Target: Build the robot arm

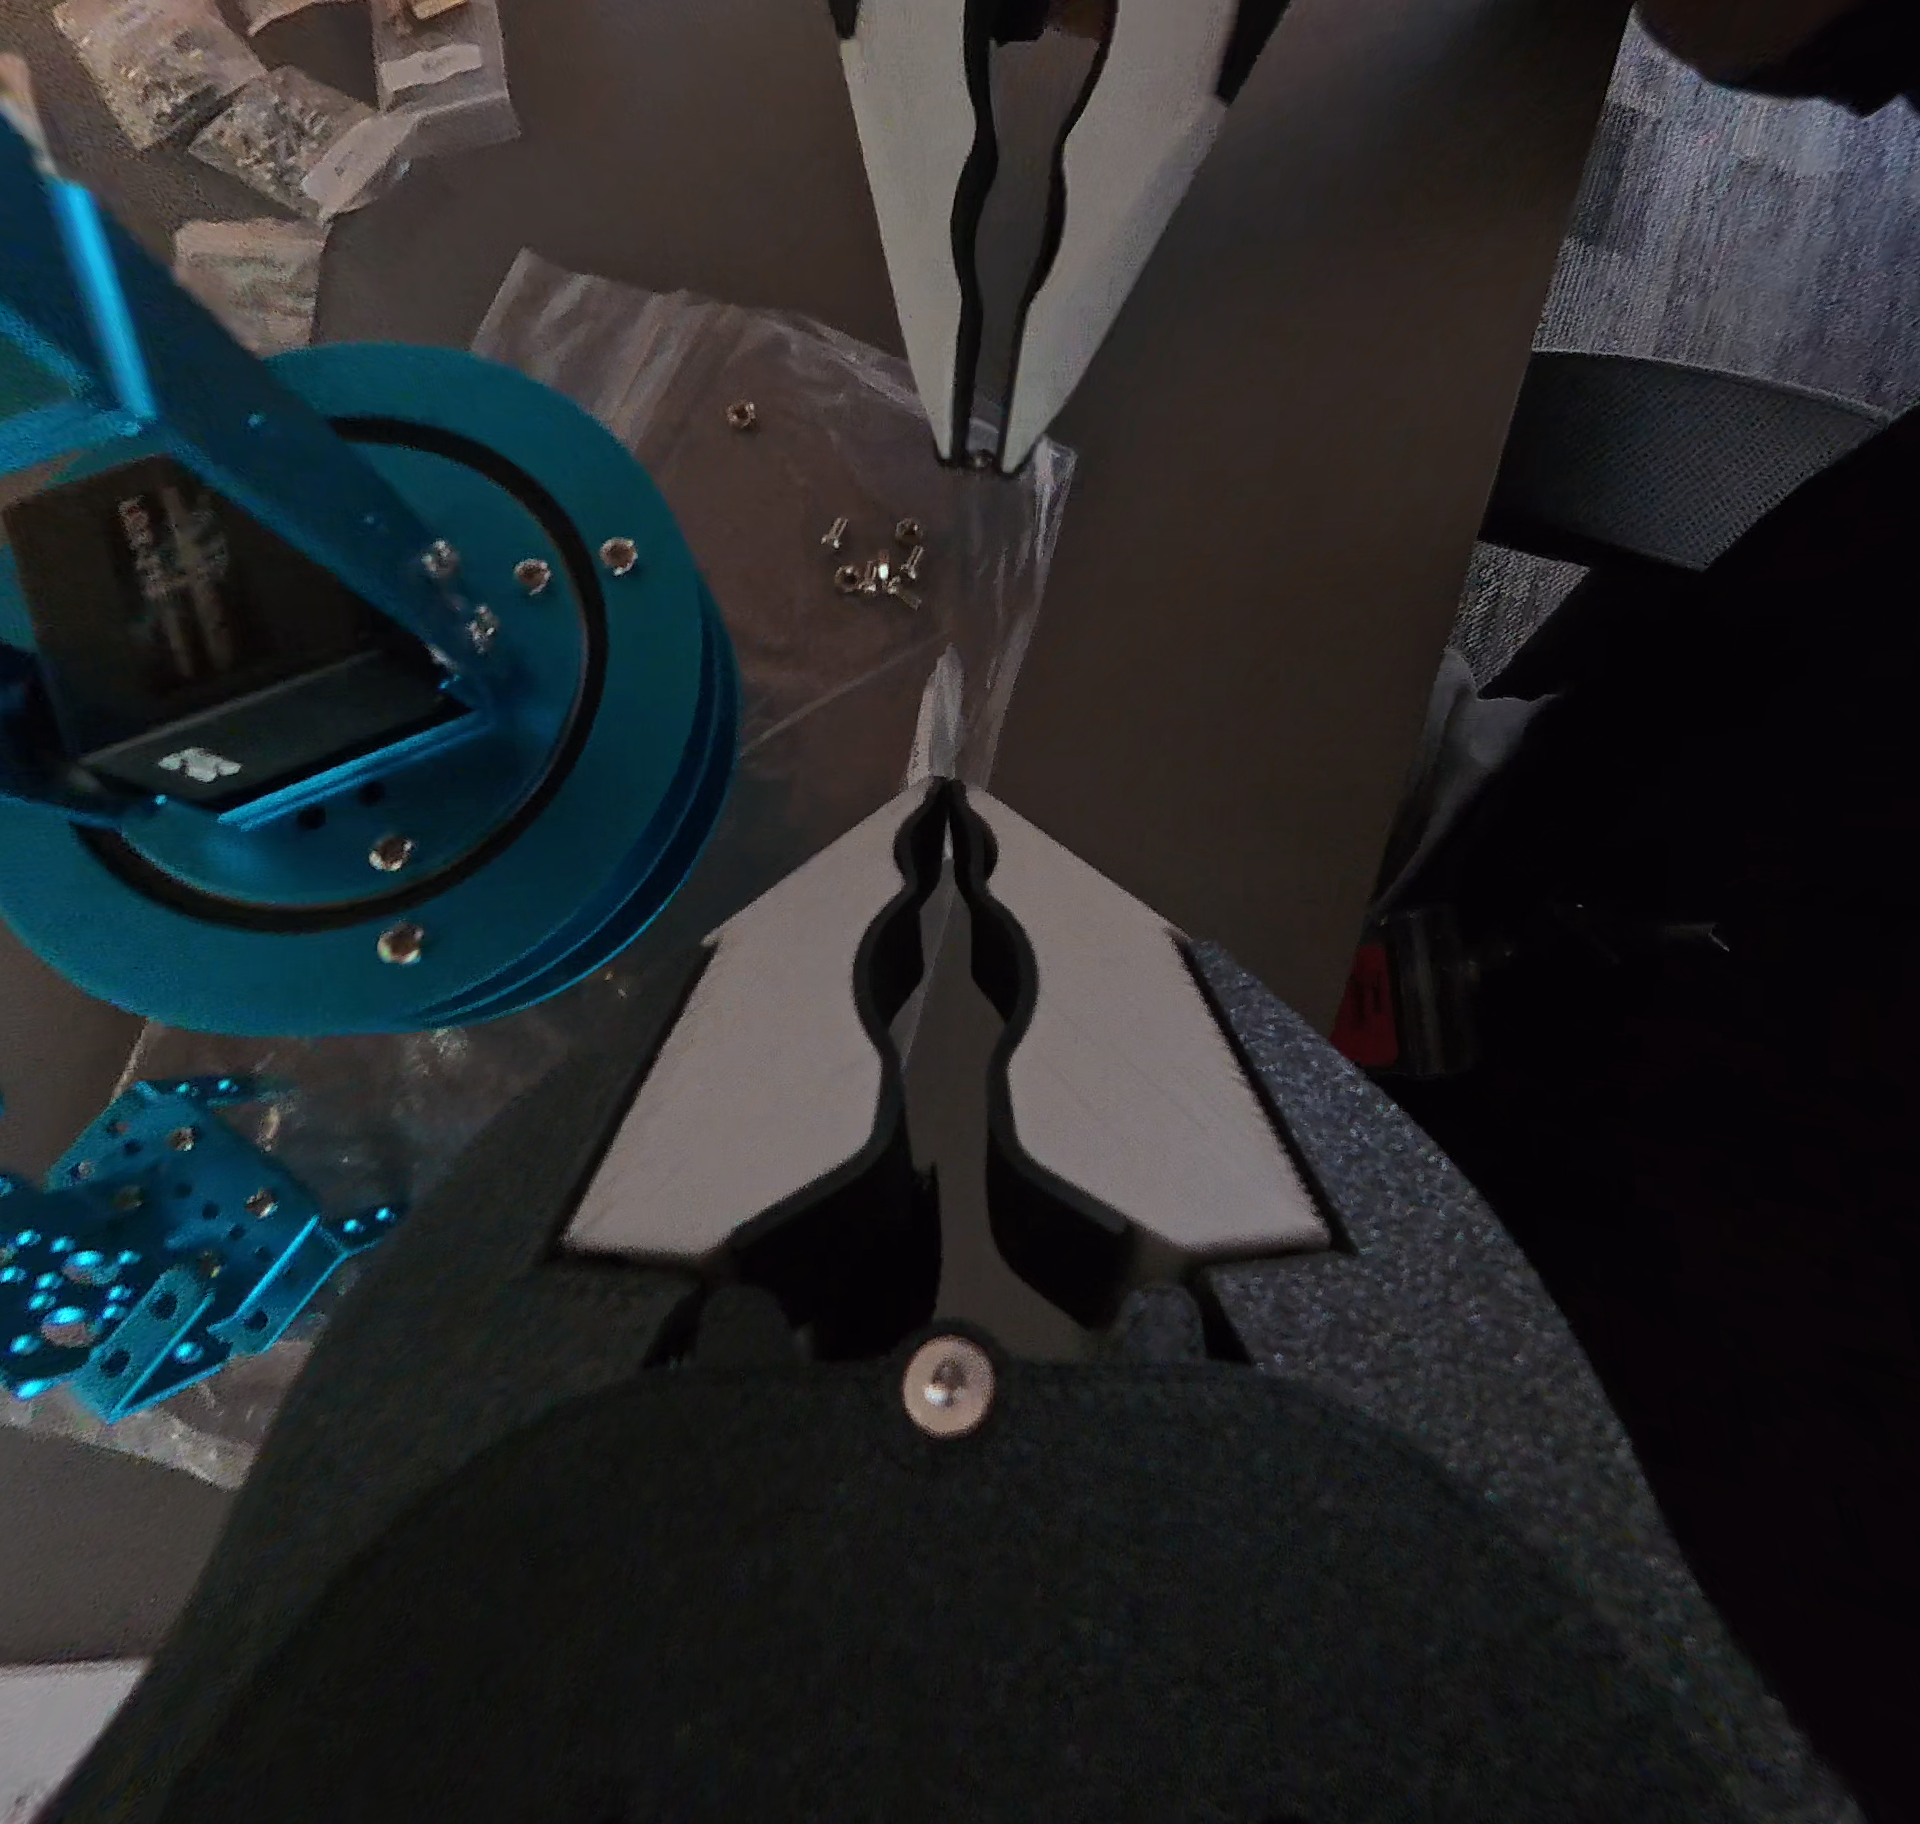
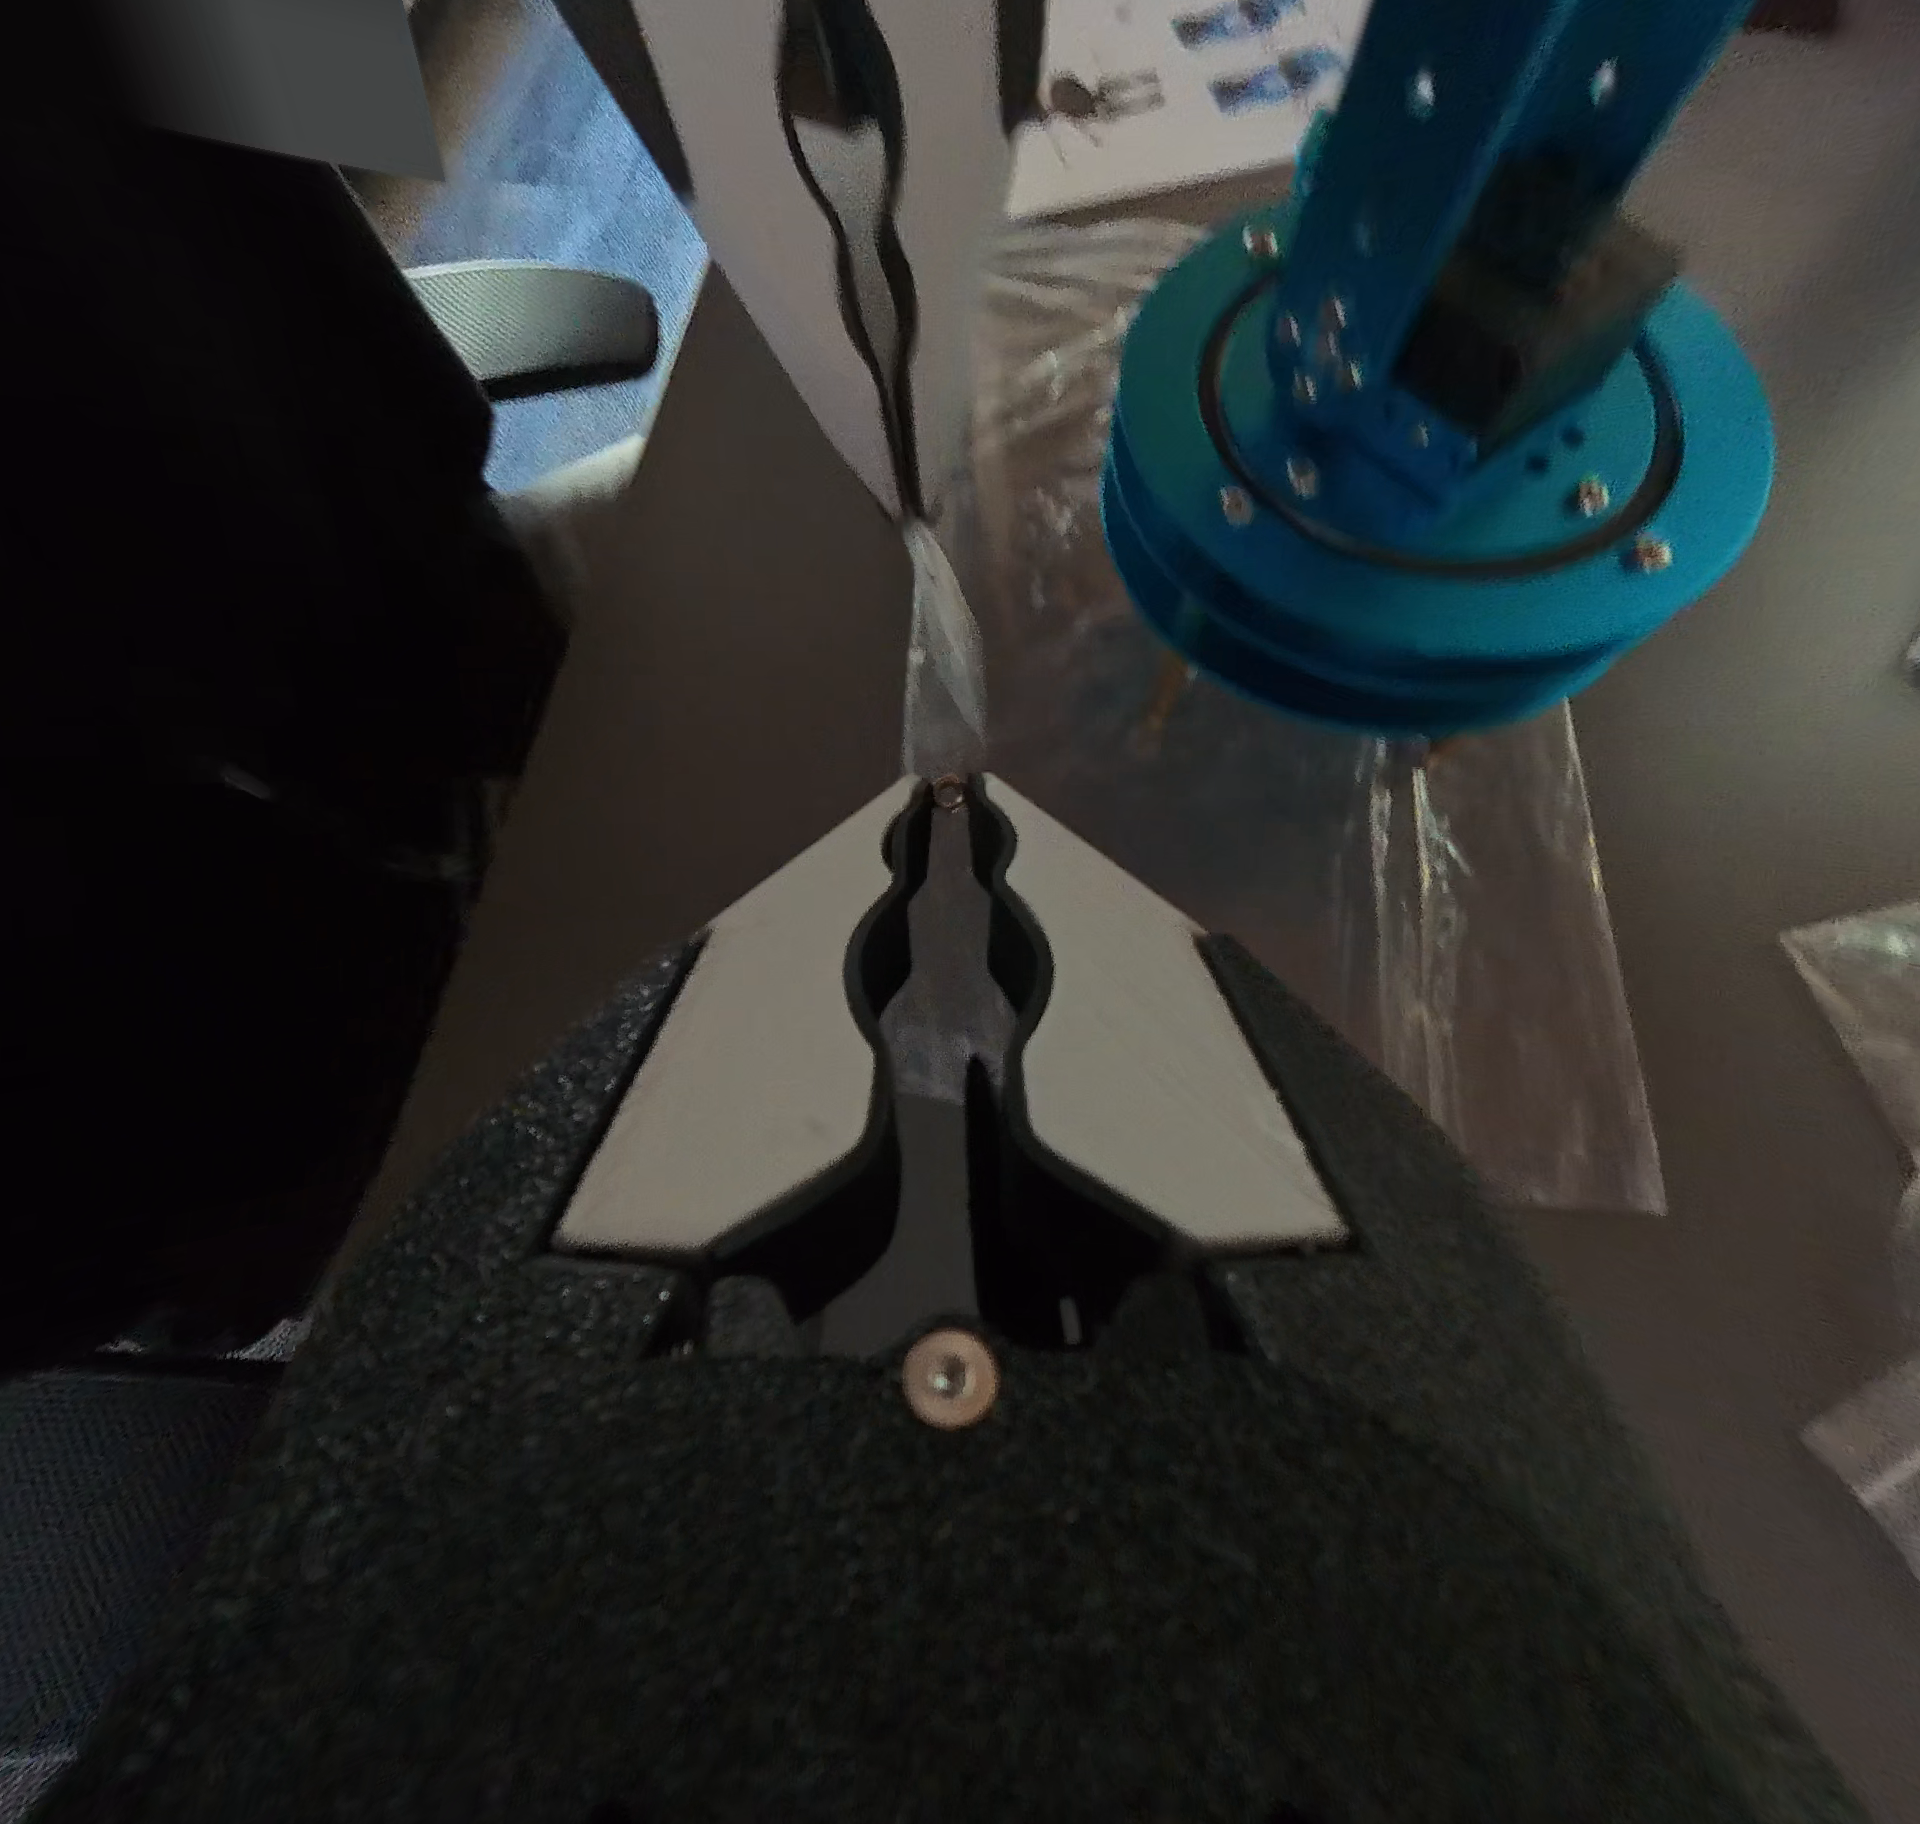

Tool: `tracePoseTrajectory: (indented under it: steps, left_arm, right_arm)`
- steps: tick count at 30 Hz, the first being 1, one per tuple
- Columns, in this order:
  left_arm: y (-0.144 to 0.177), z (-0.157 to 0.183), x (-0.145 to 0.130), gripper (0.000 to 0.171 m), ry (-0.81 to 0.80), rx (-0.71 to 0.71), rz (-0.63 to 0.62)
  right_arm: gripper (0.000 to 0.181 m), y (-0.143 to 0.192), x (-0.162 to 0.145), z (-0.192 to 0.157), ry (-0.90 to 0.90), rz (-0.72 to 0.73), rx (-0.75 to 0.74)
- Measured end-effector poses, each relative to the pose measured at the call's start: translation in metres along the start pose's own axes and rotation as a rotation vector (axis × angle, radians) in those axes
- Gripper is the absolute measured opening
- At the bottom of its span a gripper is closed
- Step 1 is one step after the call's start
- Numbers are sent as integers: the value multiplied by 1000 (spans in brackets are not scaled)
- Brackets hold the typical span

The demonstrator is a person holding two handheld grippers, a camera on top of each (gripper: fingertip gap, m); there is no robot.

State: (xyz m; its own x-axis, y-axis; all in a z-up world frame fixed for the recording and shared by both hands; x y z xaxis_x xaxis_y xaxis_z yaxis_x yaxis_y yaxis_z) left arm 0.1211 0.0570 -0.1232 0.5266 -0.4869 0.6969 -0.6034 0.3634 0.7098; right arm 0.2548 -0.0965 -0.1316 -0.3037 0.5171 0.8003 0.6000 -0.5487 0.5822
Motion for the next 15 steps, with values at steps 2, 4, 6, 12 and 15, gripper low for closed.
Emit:
tracePoseTrajectory:
  steps: [2,4,6,12,15]
  left_arm:
    - [-3,3,3,0,-14,4,0]
    - [-6,6,5,0,-15,2,1]
    - [-9,8,7,0,-5,-9,-2]
    - [-11,13,13,0,-21,-5,5]
    - [-12,13,14,0,-23,0,11]
  right_arm:
    - [5,-3,12,-5,24,19,22]
    - [6,-9,19,-8,44,11,28]
    - [8,-16,21,-8,53,-9,27]
    - [8,-22,21,-7,46,-23,19]
    - [6,-21,21,-8,45,-18,21]
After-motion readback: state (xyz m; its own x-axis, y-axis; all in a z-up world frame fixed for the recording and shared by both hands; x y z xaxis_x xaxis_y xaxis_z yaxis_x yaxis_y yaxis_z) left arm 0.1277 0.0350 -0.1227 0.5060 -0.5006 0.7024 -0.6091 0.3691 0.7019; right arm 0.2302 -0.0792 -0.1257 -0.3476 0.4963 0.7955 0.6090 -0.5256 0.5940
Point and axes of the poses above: each gripper's, where its closed fingertips meet, y back along the fingers, x out of its top, z = x × y across the jaws, the point moved 10 cm from there along y, back along the fingers, and after that the axes turned 10 degrees about x, right-handed, at the moved point
